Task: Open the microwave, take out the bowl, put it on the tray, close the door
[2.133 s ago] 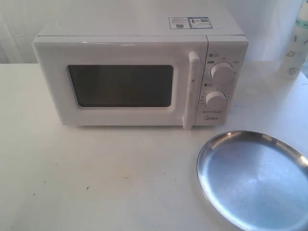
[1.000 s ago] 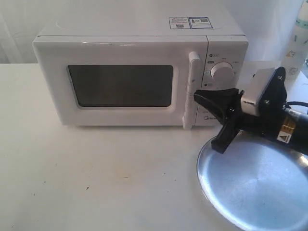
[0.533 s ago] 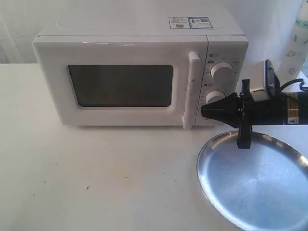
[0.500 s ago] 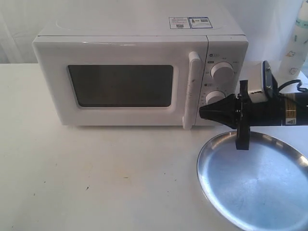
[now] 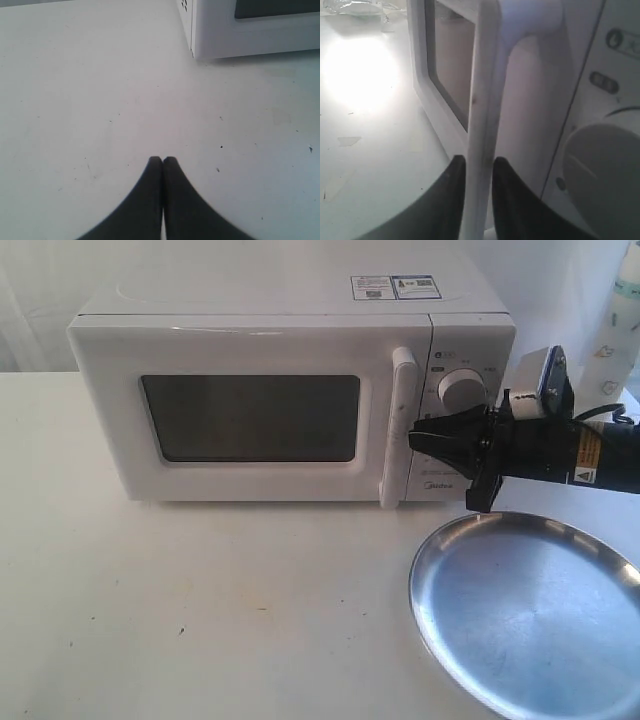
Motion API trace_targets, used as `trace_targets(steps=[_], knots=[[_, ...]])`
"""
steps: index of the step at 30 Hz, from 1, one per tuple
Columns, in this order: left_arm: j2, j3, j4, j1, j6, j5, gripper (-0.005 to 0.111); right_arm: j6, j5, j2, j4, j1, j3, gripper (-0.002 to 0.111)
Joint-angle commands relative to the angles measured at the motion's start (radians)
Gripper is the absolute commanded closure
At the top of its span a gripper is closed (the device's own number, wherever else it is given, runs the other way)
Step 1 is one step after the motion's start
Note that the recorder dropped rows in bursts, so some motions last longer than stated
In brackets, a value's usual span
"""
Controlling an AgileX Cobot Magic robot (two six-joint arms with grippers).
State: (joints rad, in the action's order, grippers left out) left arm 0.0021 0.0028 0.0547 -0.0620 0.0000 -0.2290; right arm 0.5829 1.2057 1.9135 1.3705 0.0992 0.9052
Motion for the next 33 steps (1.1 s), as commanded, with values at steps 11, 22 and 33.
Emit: trace_targets(steps=[11,22,33], knots=[[-0.002,-0.003,0.005,0.005,0.0,-0.003,0.107,-0.023,-0.028,0.024,-0.051,0.098,0.001,0.043],[-0.002,-0.003,0.005,0.005,0.0,-0.003,0.107,-0.094,-0.068,0.024,-0.058,0.159,0.001,0.104],[-0.002,-0.003,0.005,0.005,0.0,-0.003,0.107,-0.135,-0.054,-0.005,0.009,0.159,0.001,0.108]])
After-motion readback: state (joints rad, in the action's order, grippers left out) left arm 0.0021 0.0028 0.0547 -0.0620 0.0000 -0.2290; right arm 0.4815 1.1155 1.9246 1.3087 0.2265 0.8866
